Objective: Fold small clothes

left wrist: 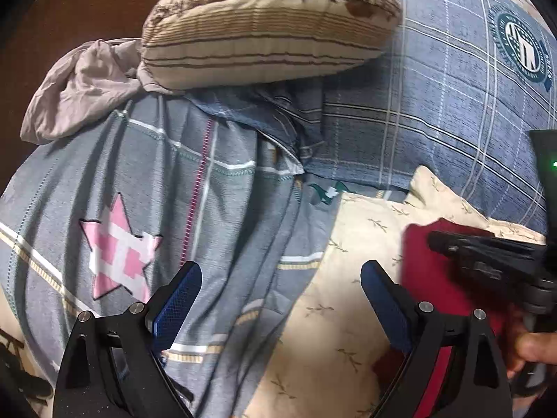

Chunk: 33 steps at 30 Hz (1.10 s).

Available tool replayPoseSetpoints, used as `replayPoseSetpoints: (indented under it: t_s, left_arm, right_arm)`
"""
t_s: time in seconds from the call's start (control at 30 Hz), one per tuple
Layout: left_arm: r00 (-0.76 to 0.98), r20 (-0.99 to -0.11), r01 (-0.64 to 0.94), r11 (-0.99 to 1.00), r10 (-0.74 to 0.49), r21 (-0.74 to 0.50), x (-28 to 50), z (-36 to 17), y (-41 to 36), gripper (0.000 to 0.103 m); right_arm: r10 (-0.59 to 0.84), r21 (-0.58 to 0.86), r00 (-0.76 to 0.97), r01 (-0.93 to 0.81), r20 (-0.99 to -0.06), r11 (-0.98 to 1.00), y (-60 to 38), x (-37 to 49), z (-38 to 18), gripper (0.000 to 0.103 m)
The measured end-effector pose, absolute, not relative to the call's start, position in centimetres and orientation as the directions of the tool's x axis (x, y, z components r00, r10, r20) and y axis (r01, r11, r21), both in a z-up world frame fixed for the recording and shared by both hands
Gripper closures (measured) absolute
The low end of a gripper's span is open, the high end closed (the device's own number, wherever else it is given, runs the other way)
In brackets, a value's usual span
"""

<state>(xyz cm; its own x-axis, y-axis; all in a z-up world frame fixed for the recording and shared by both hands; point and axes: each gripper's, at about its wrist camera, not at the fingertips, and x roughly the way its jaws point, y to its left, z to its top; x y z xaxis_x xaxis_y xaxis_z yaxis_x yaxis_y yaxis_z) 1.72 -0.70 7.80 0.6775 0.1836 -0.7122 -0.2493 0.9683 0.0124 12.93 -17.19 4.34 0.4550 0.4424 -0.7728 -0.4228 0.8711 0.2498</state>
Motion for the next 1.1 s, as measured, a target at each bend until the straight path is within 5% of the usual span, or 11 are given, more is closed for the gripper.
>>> replayPoseSetpoints:
  t_s: [0.17, 0.27, 0.33, 0.57, 0.7, 0.77, 0.8, 0.9, 1.1]
  left_arm:
    - [0.701, -0.7, -0.176, 0.984, 0.136, 0.014, 1.4, 8.1, -3.0, 0.01]
    - [0.715, -0.692, -0.121, 0.992, 0.102, 0.021, 1.0, 8.3, -4.4, 0.01]
    - [0.713, -0.695, -0.098, 0.995, 0.094, 0.034, 0.8, 8.2, -5.0, 0.01]
    - [0.674, -0.734, -0.1, 0.995, 0.085, 0.024, 1.6, 6.7, -5.8, 0.01]
    - [0.647, -0.758, -0.089, 0.996, 0.082, 0.031, 2.6, 5.6, -6.8, 0.01]
    - [0.639, -0.764, -0.088, 0.995, 0.092, 0.047, 2.9, 5.0, -7.3, 0.01]
    - [0.636, -0.766, -0.087, 0.995, 0.095, 0.051, 3.0, 4.8, -7.5, 0.01]
    - [0.623, -0.776, -0.081, 0.995, 0.099, 0.062, 3.2, 4.2, -8.0, 0.01]
    - [0.62, -0.779, -0.062, 0.995, 0.096, 0.073, 3.2, 4.0, -8.4, 0.01]
  right_arm:
    - [0.41, 0.247, 0.436, -0.382, -0.801, 0.89, -16.9, 12.3, 3.7, 0.099]
    - [0.449, 0.302, 0.477, -0.355, -0.756, 0.885, -21.1, 9.1, 6.4, 0.08]
    - [0.417, 0.289, 0.541, -0.31, -0.73, 0.906, -25.3, 6.2, 8.1, 0.044]
    - [0.029, 0.118, 0.661, 0.091, -0.75, 0.989, -41.0, -0.9, 7.7, 0.022]
    - [0.138, 0.27, 0.59, 0.142, -0.796, 0.952, -44.1, 1.2, 3.8, 0.027]
    - [0.225, 0.317, 0.556, 0.075, -0.8, 0.945, -43.0, 2.1, 3.3, 0.079]
    - [0.207, 0.287, 0.564, 0.057, -0.8, 0.956, -42.7, 1.9, 3.8, 0.097]
    - [0.174, 0.252, 0.63, 0.037, -0.757, 0.967, -43.1, 0.4, 6.6, 0.098]
    - [0.01, 0.107, 0.515, 0.159, -0.857, 0.981, -44.9, 0.2, 3.5, 0.092]
